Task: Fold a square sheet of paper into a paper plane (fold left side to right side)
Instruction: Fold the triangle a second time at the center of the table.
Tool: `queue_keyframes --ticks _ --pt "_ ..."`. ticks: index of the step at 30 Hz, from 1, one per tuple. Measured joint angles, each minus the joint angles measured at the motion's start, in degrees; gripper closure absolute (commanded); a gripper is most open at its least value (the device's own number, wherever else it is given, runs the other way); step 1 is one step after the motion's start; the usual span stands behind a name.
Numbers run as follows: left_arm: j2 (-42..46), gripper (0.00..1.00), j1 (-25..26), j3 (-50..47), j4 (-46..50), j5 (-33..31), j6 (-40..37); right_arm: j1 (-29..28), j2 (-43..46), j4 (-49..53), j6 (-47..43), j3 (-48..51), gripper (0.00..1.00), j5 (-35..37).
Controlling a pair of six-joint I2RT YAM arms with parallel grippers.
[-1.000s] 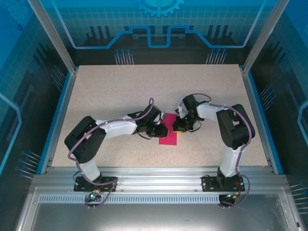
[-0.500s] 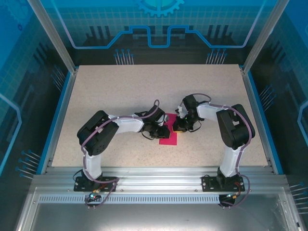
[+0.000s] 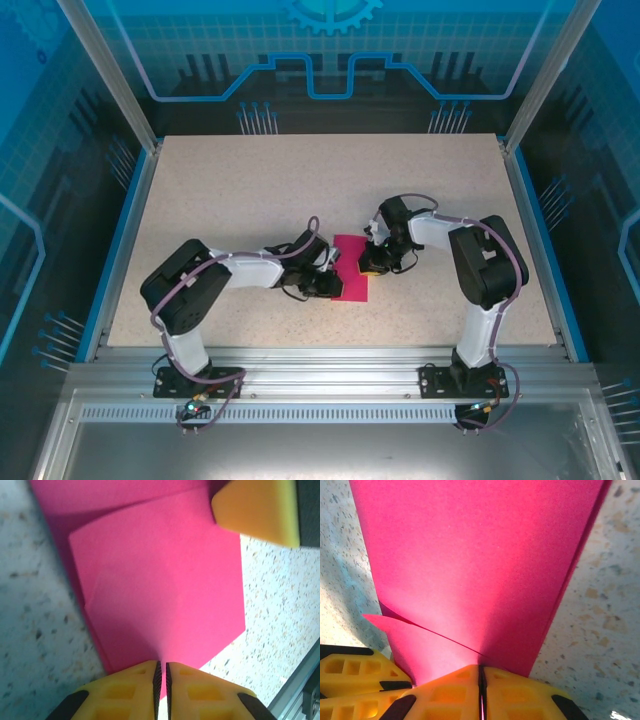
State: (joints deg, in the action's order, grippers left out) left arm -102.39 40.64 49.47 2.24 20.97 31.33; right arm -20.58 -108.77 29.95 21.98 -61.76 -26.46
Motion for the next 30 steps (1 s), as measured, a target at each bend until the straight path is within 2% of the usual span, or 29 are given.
queue_keyframes --ticks 11,18,24,30 --pt "4.48 0.84 0.02 -6.01 -1.51 0.09 0.26 0.0 -0.24 0.48 -0.02 -0.39 0.9 -0.04" --pt "9.75 0.76 -0.66 -6.99 4.98 -0.15 0.24 0.0 0.94 -1.53 -0.02 1.05 0.85 -0.57" --pt "16.35 0.64 -4.44 -6.29 7.39 -0.35 0.22 1.11 6.56 -2.86 -0.96 2.51 0.62 1.18" --pt "14.4 0.58 -5.46 -2.67 6.29 -0.13 0.42 6.99 16.31 -4.72 -1.95 5.55 0.44 0.28"
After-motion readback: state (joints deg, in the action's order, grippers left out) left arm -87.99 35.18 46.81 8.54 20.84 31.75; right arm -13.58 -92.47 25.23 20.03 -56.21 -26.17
